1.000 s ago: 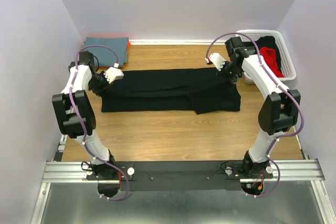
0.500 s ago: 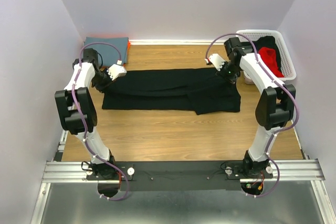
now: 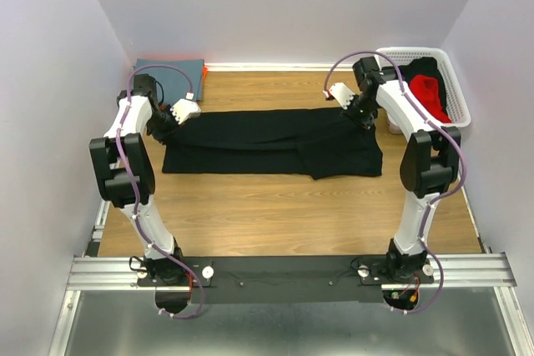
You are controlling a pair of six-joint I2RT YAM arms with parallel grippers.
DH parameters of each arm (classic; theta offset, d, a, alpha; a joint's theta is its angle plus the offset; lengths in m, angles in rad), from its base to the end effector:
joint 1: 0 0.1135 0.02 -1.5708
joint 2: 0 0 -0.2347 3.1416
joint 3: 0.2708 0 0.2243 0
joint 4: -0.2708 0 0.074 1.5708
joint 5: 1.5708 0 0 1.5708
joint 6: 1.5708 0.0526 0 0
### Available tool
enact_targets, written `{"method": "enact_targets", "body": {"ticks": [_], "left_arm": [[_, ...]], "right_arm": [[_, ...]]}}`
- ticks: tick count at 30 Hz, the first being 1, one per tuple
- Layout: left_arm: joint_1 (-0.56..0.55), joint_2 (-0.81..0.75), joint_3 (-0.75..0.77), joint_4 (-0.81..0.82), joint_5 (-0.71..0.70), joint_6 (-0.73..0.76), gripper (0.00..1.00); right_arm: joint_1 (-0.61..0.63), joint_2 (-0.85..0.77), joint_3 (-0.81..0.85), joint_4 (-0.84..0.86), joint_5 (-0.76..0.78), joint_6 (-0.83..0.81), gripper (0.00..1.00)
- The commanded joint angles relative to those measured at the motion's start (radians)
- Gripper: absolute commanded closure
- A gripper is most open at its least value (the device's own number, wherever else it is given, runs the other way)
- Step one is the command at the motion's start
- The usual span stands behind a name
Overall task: Fold and stack the t-shirts
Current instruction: Fold the tshirt
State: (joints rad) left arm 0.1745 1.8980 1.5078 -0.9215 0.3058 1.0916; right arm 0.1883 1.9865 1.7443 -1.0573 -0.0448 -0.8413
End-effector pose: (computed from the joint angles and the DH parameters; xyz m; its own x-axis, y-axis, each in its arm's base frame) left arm 0.3474 0.0452 0.1890 -0.5184 0.7679 -0.3764 0.8034 0.5881 0.0932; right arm 0.3659 0.0721 0.2127 -0.4826 -0.8501 -0.2108 -0.8380 0.5181 -0.1710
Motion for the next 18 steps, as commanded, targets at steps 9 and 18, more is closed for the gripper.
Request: {"method": "enact_targets", "body": {"ticks": [9,18], "left_arm": [[-0.001,0.045,0.043,0.024,-0.019,-0.013,1.00],[-0.003,0.088,0.075,0.049,-0.004,-0.039,1.00]], "right_arm": [[-0.015,0.069,0.087,0.016,0.026,-0.024,0.99],[-0.013,0.124,0.135,0.028,0.025,0.001,0.99]]}}
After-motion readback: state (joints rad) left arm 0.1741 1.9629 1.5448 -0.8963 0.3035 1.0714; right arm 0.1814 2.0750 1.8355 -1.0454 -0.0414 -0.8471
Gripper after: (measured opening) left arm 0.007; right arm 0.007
